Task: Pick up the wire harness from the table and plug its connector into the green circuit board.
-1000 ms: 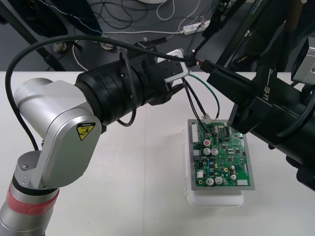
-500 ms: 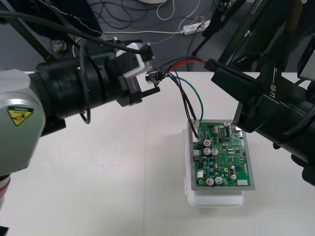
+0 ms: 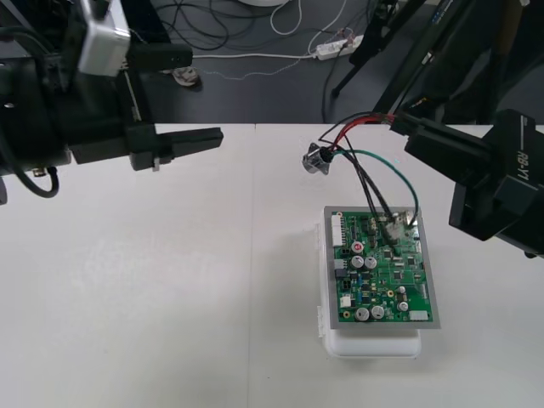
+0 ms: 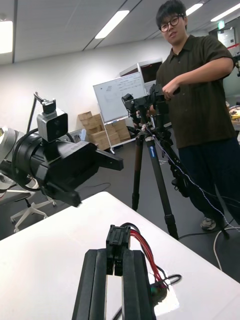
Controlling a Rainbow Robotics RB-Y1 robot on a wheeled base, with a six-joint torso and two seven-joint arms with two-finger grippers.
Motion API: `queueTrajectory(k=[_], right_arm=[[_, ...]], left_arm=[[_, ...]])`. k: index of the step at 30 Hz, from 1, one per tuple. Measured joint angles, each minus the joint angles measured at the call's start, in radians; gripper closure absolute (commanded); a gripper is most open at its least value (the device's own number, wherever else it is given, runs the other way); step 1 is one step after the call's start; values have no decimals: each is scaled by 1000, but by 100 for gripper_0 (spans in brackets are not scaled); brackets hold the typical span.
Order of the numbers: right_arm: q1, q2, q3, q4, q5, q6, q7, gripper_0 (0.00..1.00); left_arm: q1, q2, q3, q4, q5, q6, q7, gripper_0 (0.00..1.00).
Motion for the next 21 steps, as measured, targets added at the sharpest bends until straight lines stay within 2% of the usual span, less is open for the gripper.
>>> queueTrajectory(k=[10,21], right_arm=[[12,-11,-44,0,-34,-48,0,100],[-28,-13,-45,0,-69,-220,0,100]], left_arm=[[-26,143,8,158,376,-49,0,0],[-217,179,-66,389,560,-131,0,0]])
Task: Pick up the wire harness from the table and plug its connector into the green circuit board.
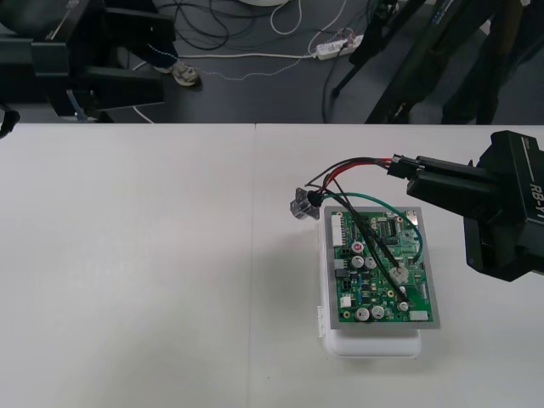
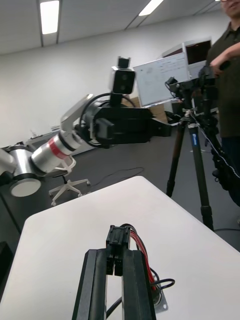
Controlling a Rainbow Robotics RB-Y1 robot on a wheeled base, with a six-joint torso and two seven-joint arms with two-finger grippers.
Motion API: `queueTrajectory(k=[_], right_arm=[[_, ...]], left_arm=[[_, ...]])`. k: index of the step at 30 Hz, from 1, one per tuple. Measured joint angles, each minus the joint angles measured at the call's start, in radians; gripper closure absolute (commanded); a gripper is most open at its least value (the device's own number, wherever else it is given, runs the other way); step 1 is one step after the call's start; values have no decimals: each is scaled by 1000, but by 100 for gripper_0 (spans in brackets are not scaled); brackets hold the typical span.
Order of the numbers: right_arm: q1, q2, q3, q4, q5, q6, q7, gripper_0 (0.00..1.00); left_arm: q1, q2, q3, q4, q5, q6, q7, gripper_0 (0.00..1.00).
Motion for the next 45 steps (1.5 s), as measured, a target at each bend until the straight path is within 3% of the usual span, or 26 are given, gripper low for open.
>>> queueTrajectory(k=[10,26,45], right_arm=[[-91,0,-2,0,-4,-51,0,100],[-261,-1,-2,128,-37,-192,0,100],[-303,-1,61,157,-37,-176,1,100]], left_arm=[[-83,-7,-142,112,168,-59,0,0],[-126,-199,-194,115,95,-92,-30,0],[-198,-297,-289,116,86,-92,-59,0]])
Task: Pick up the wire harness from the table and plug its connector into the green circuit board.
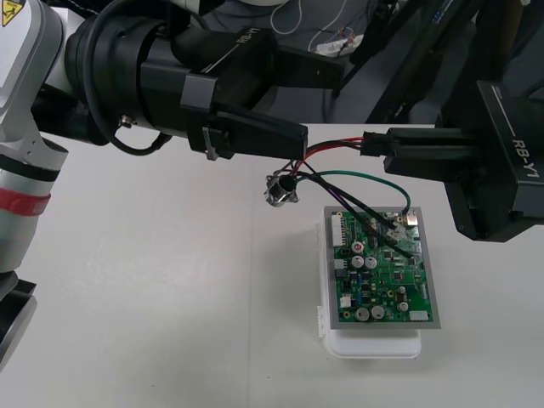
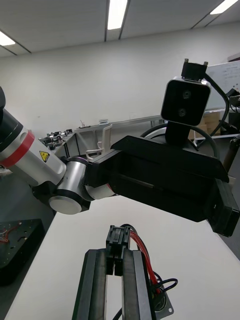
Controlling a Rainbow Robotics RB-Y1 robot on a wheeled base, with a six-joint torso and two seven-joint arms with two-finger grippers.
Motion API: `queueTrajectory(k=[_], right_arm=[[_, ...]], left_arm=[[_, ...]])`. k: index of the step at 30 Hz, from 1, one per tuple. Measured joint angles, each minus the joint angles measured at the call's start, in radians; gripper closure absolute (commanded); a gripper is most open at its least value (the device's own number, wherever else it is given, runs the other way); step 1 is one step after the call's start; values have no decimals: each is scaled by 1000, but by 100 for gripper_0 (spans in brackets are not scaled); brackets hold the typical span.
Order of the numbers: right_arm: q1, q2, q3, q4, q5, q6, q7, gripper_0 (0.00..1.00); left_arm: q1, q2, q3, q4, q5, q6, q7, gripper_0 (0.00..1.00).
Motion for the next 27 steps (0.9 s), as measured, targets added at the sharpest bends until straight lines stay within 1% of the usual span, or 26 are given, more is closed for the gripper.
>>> queueTrajectory(k=[7,15,27], right_arm=[[0,0,6,0,0,5,0,100],[0,0,6,0,0,5,0,100],[0,0,6,0,18,29,1,100]], left_arm=[[-8,-3,-20,0,-9,0,-19,0],[-8,-3,-26,-14,-32,0,-156,0],[-8,-3,-51,-46,-35,0,-162,0]])
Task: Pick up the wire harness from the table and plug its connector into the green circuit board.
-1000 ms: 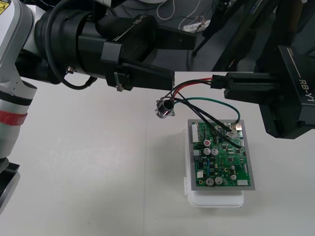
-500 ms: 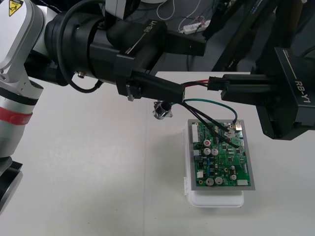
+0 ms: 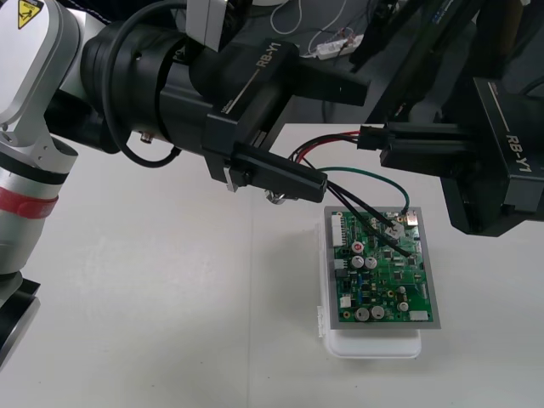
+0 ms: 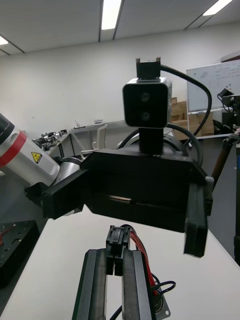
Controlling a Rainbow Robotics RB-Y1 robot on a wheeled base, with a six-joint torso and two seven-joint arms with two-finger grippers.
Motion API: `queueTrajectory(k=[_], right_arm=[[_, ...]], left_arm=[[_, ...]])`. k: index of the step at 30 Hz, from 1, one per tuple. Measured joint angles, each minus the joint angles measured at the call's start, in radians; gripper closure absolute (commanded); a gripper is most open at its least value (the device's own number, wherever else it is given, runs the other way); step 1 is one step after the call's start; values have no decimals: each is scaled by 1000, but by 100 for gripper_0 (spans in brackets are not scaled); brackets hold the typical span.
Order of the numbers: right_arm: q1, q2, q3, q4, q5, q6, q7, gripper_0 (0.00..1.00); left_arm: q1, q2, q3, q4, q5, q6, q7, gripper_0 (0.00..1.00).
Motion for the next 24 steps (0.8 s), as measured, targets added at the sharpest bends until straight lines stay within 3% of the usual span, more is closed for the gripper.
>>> queueTrajectory(k=[24], right_arm=[[0,0,0,0,0,25,0,100]], left_arm=[[-6,0,-48,0,0,3,0,0]])
